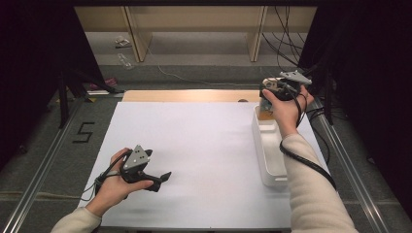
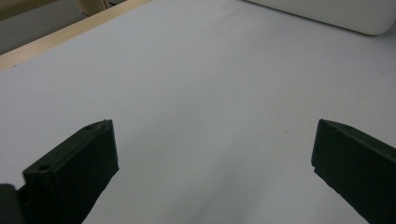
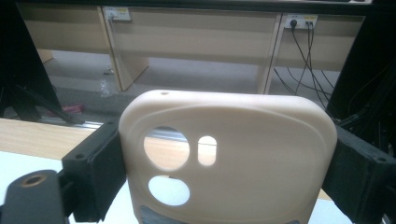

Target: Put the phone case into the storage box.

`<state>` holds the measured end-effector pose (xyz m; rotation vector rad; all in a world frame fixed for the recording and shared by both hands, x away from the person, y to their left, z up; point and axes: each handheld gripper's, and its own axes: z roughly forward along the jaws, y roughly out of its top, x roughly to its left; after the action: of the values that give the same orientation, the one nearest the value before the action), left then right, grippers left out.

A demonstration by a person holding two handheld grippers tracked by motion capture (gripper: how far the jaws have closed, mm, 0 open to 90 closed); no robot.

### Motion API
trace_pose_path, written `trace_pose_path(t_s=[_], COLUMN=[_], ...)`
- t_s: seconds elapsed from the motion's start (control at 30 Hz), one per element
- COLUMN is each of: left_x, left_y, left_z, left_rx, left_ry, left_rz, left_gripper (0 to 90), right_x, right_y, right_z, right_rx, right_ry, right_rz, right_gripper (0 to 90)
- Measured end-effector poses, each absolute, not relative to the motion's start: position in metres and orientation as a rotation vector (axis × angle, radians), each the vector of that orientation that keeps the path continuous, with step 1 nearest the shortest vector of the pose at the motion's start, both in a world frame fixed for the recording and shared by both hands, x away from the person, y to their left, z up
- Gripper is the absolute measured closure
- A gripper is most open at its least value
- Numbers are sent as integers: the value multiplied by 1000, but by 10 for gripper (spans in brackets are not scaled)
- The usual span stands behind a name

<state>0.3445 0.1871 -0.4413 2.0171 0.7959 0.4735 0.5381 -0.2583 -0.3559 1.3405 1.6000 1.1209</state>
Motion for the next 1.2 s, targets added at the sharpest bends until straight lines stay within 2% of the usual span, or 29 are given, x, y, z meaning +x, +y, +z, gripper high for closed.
trace_pose_path(t_s=[1.2], left_x=[345], left_y=[187], left_z=[-442], left_rx=[2018], left_ry=[796], left_rz=[469], left_gripper=[0], right_x=[546], right_y=[-256], right_z=[-370], right_rx=[1362], right_ry=[1628], right_rz=[1086], right_gripper=[116])
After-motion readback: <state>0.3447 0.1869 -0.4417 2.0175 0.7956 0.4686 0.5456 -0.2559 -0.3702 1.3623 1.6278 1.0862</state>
